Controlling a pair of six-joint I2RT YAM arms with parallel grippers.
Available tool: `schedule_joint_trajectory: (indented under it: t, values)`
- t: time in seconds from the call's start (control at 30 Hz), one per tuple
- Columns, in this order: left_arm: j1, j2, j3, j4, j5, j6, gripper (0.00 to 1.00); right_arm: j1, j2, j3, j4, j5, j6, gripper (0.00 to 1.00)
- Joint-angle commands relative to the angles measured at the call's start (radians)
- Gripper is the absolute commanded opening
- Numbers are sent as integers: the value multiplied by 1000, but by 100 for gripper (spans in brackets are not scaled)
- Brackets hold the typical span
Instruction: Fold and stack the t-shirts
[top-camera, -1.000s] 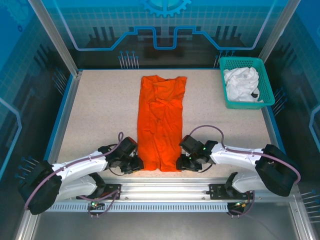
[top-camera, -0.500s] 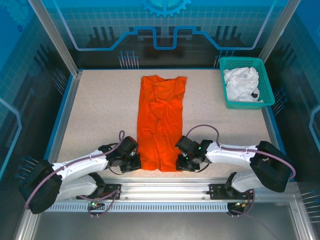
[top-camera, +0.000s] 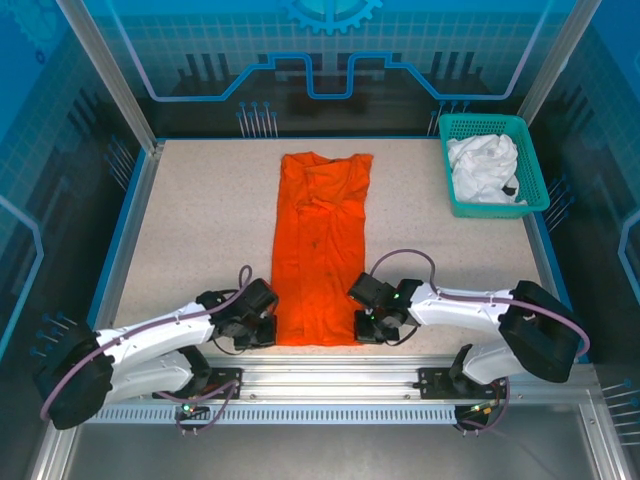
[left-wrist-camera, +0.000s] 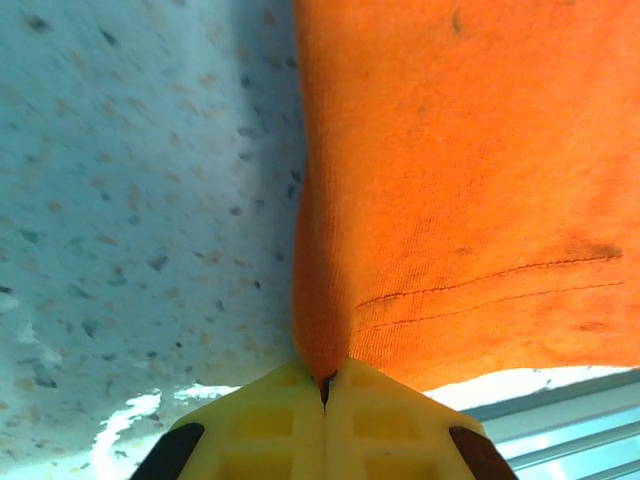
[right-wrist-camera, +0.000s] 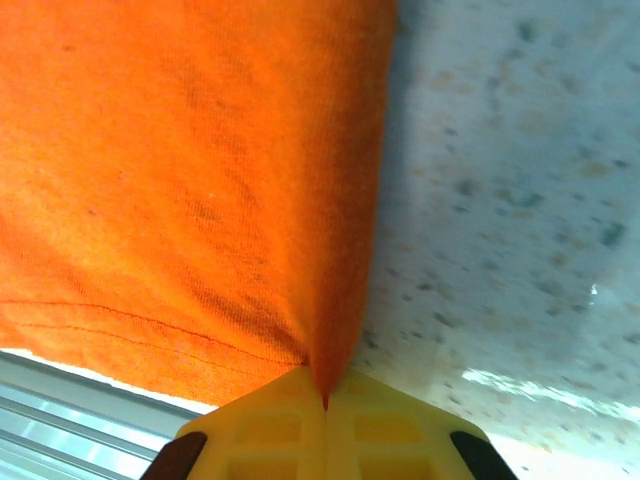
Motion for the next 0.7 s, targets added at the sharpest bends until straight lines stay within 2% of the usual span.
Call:
schedule_joint_trajectory:
  t: [0.0, 0.23, 0.4, 0.5, 0.67]
  values:
    - [-52, 19, 15, -47, -15, -16, 0, 5, -33, -25, -121, 36, 10, 0]
    - [-76, -12, 7, -31, -9, -60, 0, 37, -83, -48, -116, 27, 51, 0]
    - [-73, -63, 84, -94, -43, -60, 0, 23, -162, -17, -113, 55, 68, 0]
    - [-43, -57, 162, -137, -88, -34, 0, -34, -206, 34, -137, 71, 52, 0]
    - [88, -13, 295, -129, -65, 36, 0, -178, -175, 183, -163, 58, -57, 0]
